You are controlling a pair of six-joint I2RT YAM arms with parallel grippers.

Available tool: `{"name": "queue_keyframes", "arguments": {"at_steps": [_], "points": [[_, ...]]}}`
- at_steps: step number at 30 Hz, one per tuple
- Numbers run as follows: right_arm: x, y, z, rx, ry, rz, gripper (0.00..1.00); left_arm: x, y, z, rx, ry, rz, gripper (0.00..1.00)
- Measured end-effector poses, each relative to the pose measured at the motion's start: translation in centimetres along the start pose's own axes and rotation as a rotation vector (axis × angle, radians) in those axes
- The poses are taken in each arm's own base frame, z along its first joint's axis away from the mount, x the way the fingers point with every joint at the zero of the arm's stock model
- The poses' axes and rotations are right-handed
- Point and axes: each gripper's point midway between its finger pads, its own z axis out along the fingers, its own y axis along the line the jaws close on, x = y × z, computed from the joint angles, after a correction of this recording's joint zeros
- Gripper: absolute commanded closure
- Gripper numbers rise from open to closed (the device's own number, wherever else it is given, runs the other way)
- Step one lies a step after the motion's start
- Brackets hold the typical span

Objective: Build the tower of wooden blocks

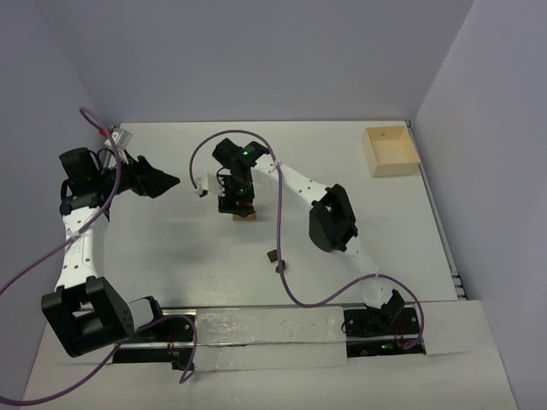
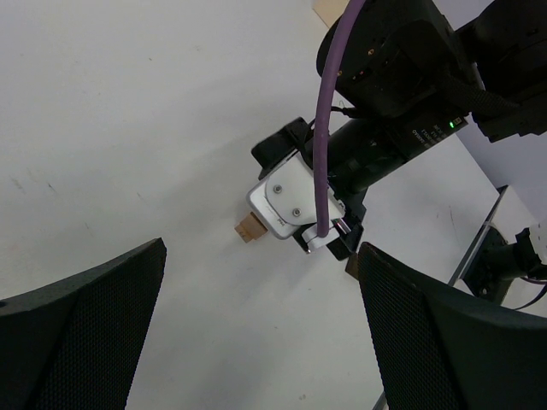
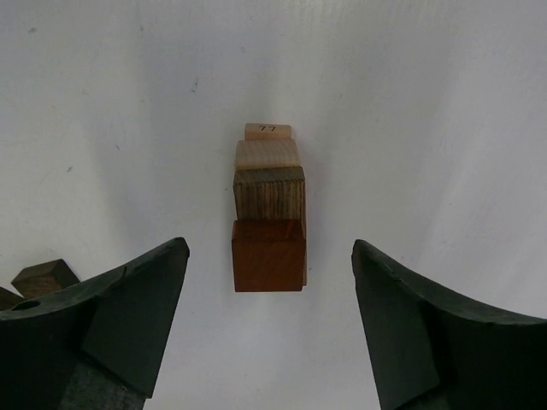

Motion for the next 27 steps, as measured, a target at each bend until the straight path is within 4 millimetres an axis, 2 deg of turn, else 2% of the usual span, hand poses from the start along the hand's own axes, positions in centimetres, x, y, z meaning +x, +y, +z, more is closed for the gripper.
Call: {"name": "queue_keyframes", "arguments": {"at_steps": [6,10,13,15,18,21,23,24,27], "points": [[-0.3,-0.1,-0.3,0.007,-0.007,0.009,0.03,0.0,0.0,0.0,0.000,0.001,0.003,0.01],[-1.2,-0.3,-2.1,0.035,-0.042,0.023,0.00,0.1,0.1,0.0,-0.002,0.002,0.003,0.01],[-2.4,-0.4,-5.7,0.090,-0.108,0.049,0.00,0.1,0.2,0.0,-0.015,0.003,0.003,0.01],[-3.0,0.1,-8.8,0.127,-0.170,0.080,0.00,0.0,0.4,-0.1,-0.031,0.000,0.019,0.01],[-2.6,1.8,-13.2,0.177,-0.250,0.145,0.01,-0.5,0.3,-0.5,-0.062,-0.013,0.054,0.01],[-1.9,3.4,-16.4,0.225,-0.321,0.242,0.02,-1.0,0.1,-0.9,-0.091,-0.029,0.084,0.01],[-1.0,4.4,-16.7,0.246,-0.352,0.352,0.08,-1.3,0.2,-1.0,-0.112,-0.038,0.093,0.01],[-0.2,5.2,-16.1,0.241,-0.344,0.426,0.10,-1.3,0.4,-1.0,-0.122,-0.039,0.090,0.01],[2.7,7.2,-12.3,0.215,-0.265,0.677,0.11,-1.0,1.0,-1.0,-0.150,-0.039,0.071,0.01]]}}
